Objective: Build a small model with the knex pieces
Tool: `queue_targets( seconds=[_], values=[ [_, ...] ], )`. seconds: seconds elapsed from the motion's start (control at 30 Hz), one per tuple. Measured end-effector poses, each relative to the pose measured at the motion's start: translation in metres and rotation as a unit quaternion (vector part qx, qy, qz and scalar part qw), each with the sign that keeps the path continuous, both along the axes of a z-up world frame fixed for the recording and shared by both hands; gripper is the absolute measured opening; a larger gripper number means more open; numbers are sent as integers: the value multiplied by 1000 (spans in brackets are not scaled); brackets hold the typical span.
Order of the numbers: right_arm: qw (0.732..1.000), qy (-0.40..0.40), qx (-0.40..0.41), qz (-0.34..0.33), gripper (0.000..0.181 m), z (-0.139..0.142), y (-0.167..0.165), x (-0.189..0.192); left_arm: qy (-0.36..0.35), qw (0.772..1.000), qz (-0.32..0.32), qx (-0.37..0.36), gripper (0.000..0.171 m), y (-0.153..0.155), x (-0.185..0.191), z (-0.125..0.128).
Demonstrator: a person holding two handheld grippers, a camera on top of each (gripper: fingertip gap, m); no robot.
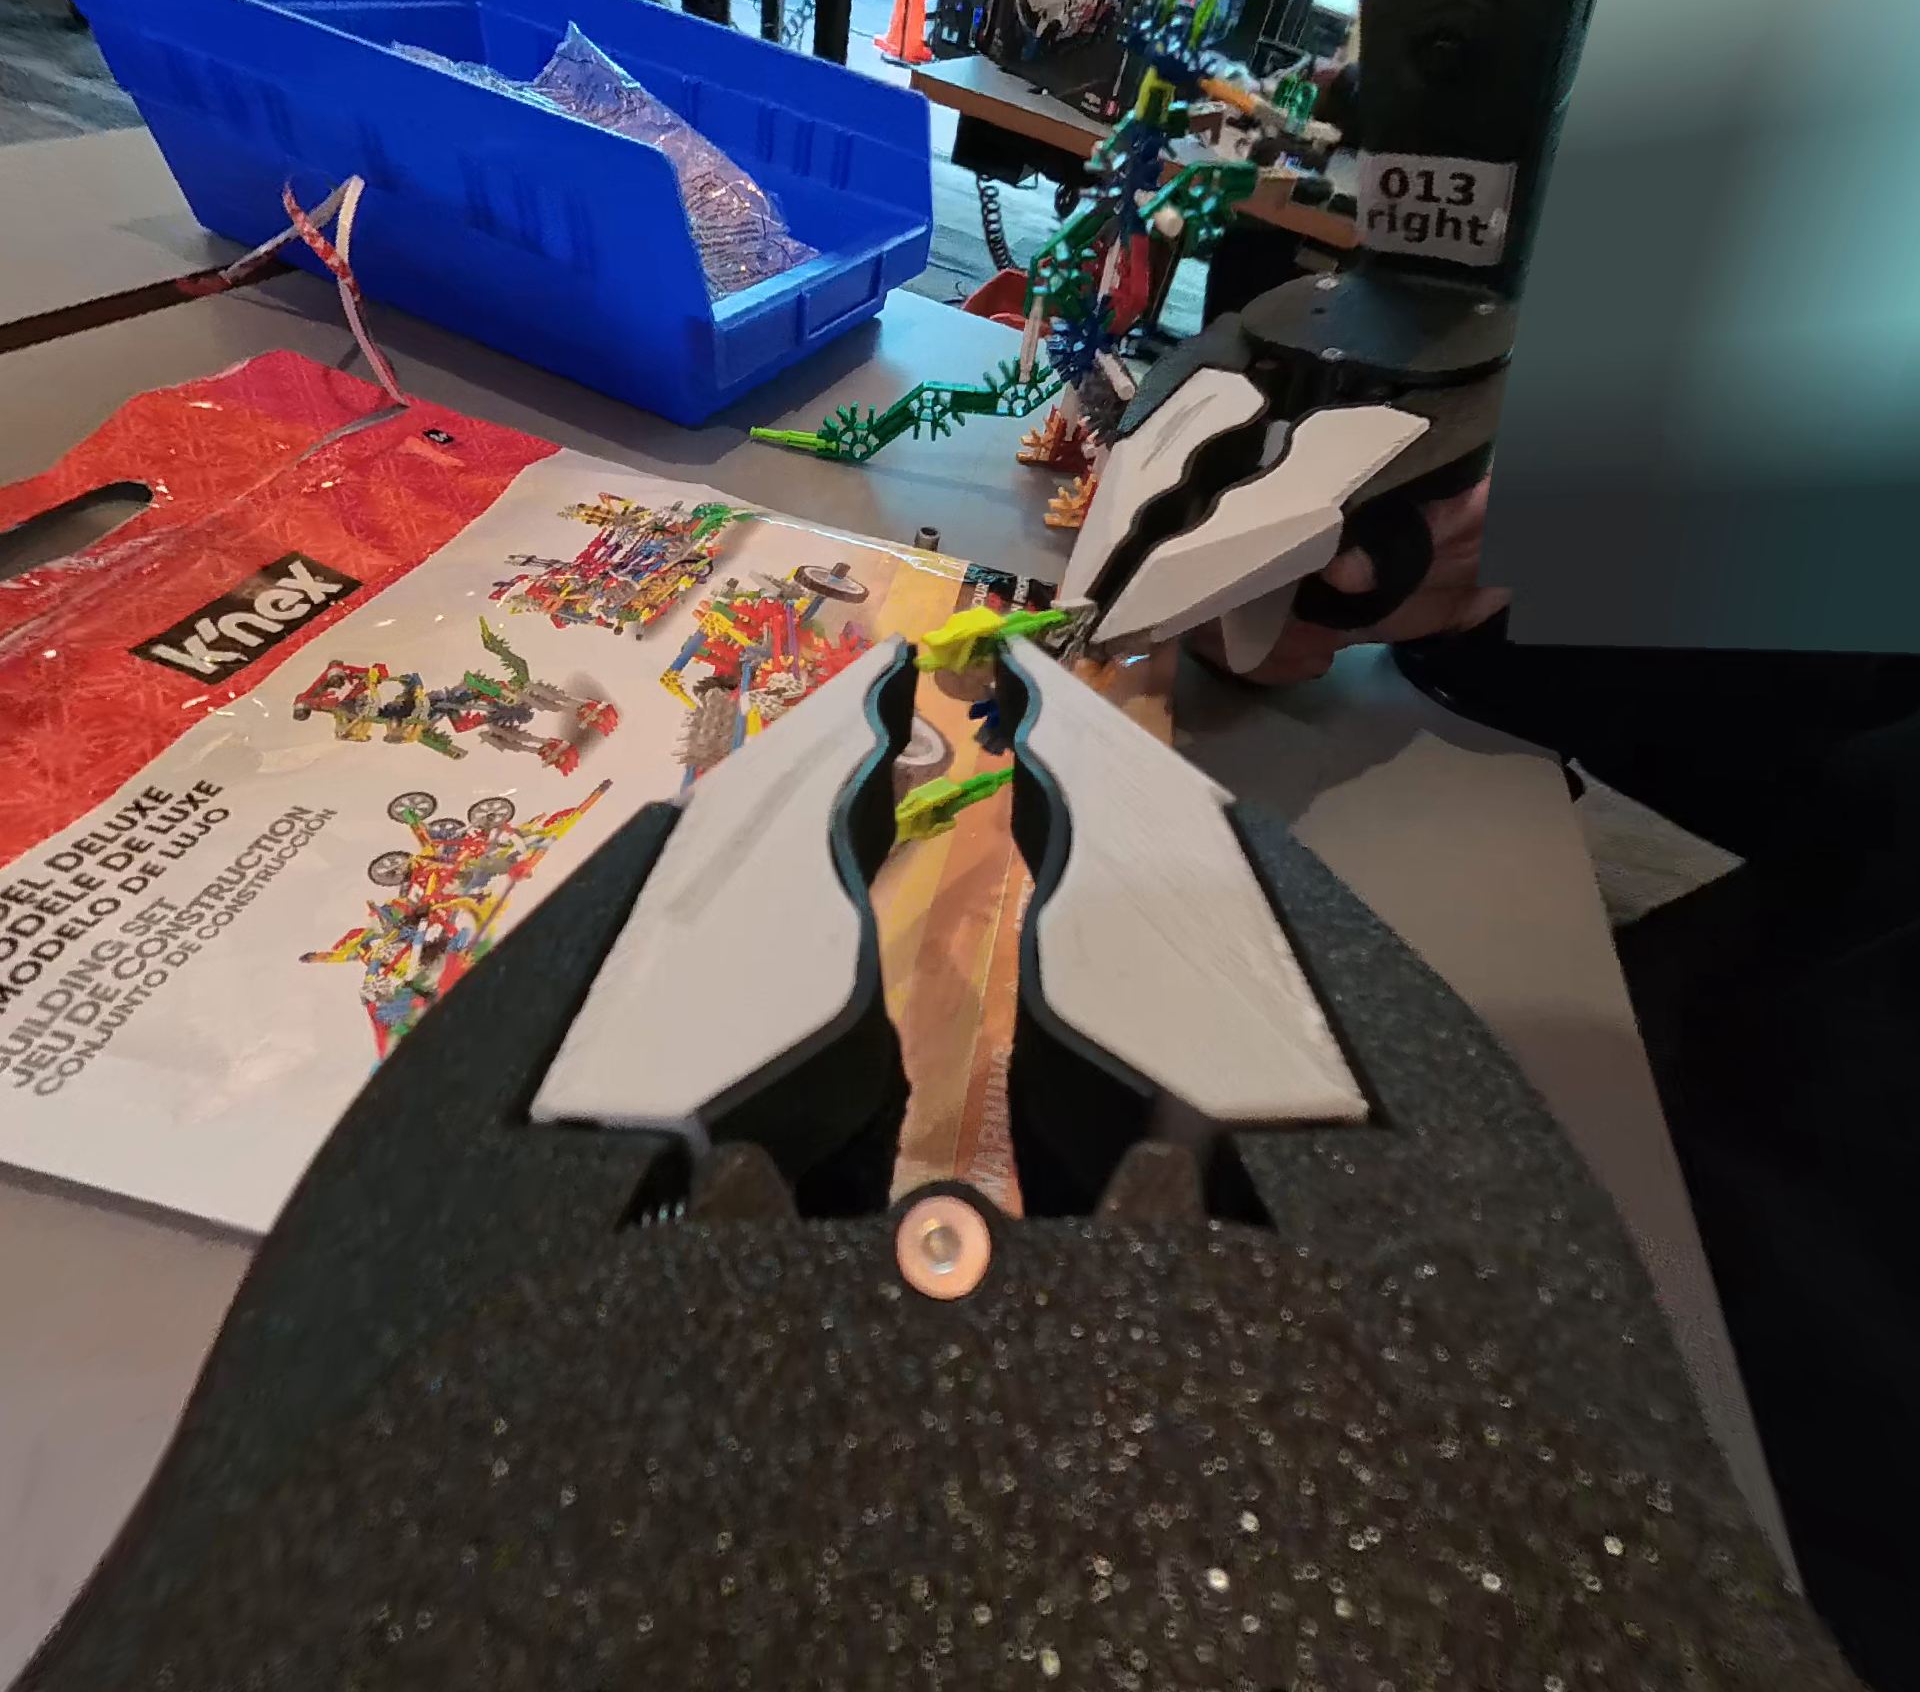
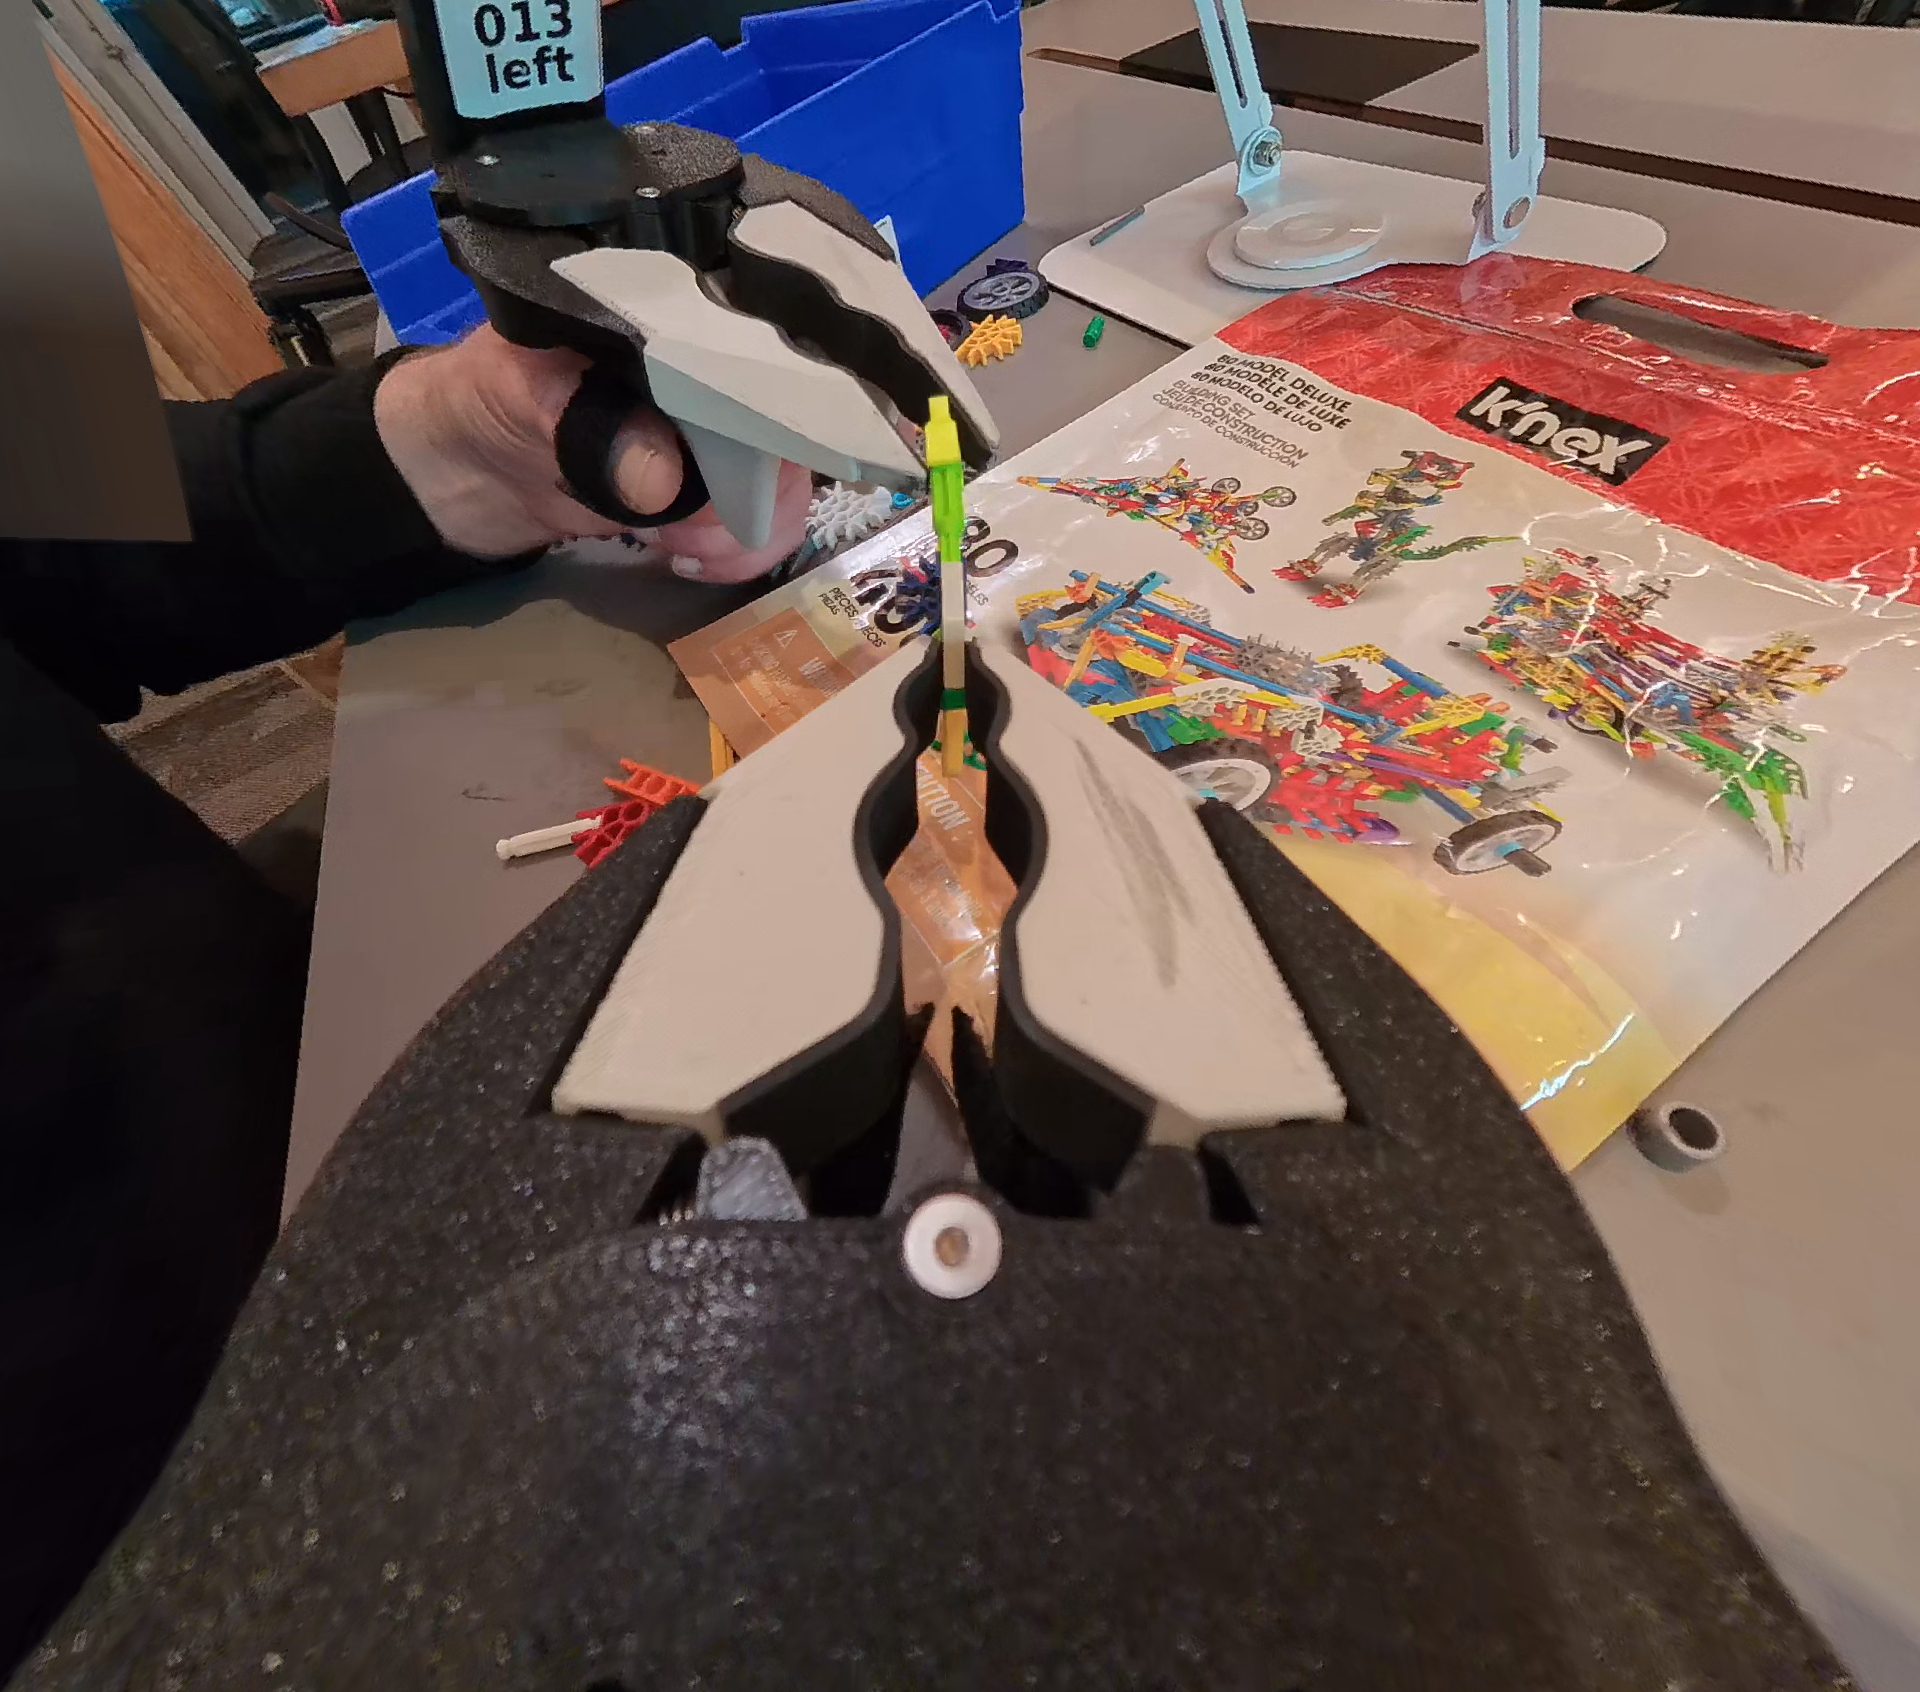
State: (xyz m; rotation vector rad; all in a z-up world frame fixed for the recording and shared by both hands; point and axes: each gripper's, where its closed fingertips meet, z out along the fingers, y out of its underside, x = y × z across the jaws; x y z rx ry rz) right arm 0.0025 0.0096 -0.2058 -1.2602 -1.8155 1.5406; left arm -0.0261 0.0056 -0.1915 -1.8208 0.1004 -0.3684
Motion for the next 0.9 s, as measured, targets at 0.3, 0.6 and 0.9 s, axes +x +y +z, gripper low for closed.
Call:
queue_targets(
  seconds=[0.3,0.6,0.9],
  values=[
    [1000,5,-3,9,0,2,-2,2,60,998,-4,13,11,-3,1,0],
    [998,26,-3,50,0,9,-14,11,66,997,-37,27,27,-9,8,6],
    [997,18,-13,79,0,9,-22,17,12,993,-111,34,10,-18,30,9]
  ],
)
